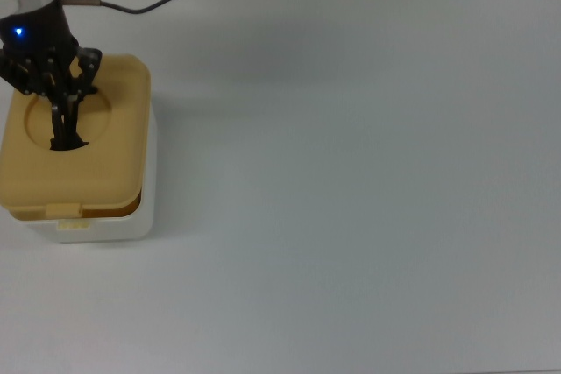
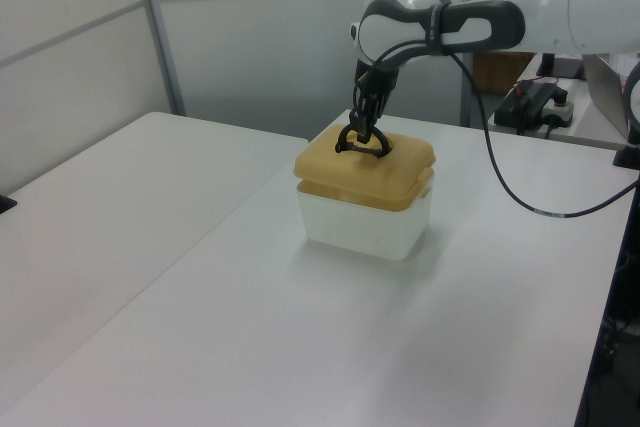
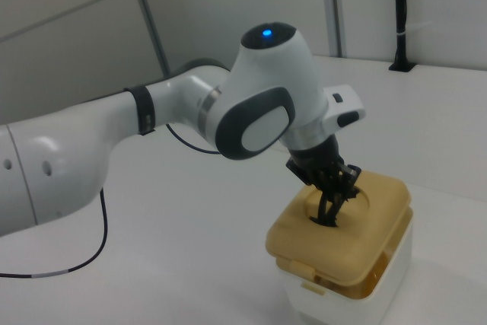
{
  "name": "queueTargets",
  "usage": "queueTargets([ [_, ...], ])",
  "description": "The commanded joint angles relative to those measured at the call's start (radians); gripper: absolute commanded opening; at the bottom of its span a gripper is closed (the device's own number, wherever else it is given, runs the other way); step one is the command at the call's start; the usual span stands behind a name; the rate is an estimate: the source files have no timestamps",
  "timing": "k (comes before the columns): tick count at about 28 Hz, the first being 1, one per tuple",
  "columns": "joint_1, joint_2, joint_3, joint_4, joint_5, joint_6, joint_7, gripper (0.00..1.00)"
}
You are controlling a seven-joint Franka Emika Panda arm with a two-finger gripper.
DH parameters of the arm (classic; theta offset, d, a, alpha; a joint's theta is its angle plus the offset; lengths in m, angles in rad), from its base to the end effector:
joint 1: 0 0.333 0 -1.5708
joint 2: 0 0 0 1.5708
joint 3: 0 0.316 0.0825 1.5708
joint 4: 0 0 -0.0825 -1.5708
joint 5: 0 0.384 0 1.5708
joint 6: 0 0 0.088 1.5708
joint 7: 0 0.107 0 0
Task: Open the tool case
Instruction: 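Lift the yellow lid by its handle off the white case, then move the lid beside the case and lower it onto the table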
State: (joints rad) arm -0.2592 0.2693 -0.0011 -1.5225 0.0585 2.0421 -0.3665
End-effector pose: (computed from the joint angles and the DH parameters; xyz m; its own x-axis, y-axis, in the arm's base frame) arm 0.6465 -0.1687 0.5302 0.9640 0.0879 0.2509 0.0816 -0.9960 0.0355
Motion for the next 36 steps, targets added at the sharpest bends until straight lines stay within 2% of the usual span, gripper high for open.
queueTargets([
  [1,0.017,-0.05,0.004,-0.01,0.027,-0.04,-0.019,0.0],
  [6,0.078,-0.062,0.01,-0.013,0.032,-0.072,0.044,0.0],
  [8,0.127,-0.067,0.01,-0.016,0.032,-0.074,0.087,0.0],
  [18,0.29,-0.085,0.01,-0.09,0.02,-0.059,0.196,0.0],
  [21,0.305,-0.085,0.012,-0.114,0.02,-0.04,0.204,0.0],
  [24,0.33,-0.084,0.032,-0.177,0.018,0.024,0.207,0.0],
  [27,0.347,-0.084,0.035,-0.229,0.014,0.082,0.213,0.0],
  [30,0.368,-0.076,0.035,-0.281,-0.012,0.158,0.238,0.0],
  [36,0.393,-0.041,0.035,-0.312,-0.063,0.233,0.307,0.0],
])
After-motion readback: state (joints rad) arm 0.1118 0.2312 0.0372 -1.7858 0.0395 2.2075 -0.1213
